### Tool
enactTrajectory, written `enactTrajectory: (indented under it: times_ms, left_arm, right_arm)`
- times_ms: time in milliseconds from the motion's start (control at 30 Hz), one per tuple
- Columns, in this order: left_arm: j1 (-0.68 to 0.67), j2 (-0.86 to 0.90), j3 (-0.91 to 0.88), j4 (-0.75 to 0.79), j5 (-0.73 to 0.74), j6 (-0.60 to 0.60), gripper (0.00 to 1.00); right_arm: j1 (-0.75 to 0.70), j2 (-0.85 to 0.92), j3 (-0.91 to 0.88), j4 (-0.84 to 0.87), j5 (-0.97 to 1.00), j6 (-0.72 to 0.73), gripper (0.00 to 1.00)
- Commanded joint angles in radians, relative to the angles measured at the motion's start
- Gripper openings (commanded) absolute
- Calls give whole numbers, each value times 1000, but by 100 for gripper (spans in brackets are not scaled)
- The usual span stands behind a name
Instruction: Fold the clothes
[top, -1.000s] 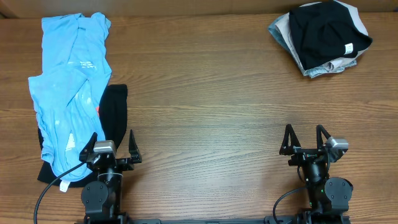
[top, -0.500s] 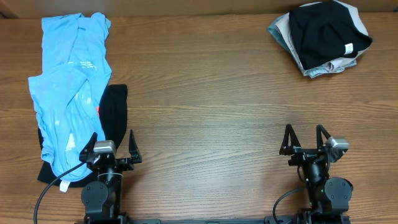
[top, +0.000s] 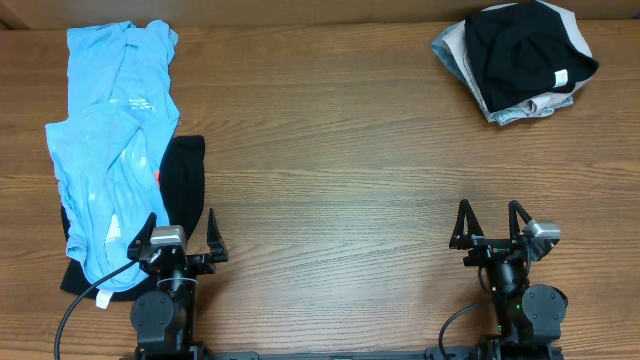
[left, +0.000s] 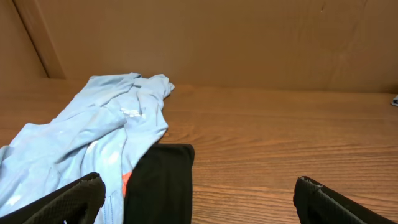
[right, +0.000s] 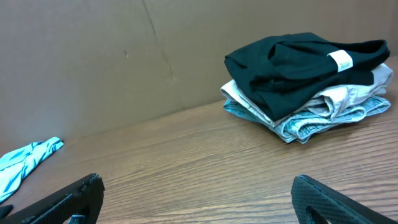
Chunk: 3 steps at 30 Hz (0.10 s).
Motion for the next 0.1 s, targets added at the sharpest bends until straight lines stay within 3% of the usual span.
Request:
enactTrajectory:
  times_ms: [0, 67]
  left_arm:
    - [10, -11, -4, 1, 5, 20, 100]
    - [10, -11, -4, 0, 5, 20, 100]
  right_arm:
    - [7, -12, -11, 4, 10, 0, 100]
    - [7, -12, -11, 4, 10, 0, 100]
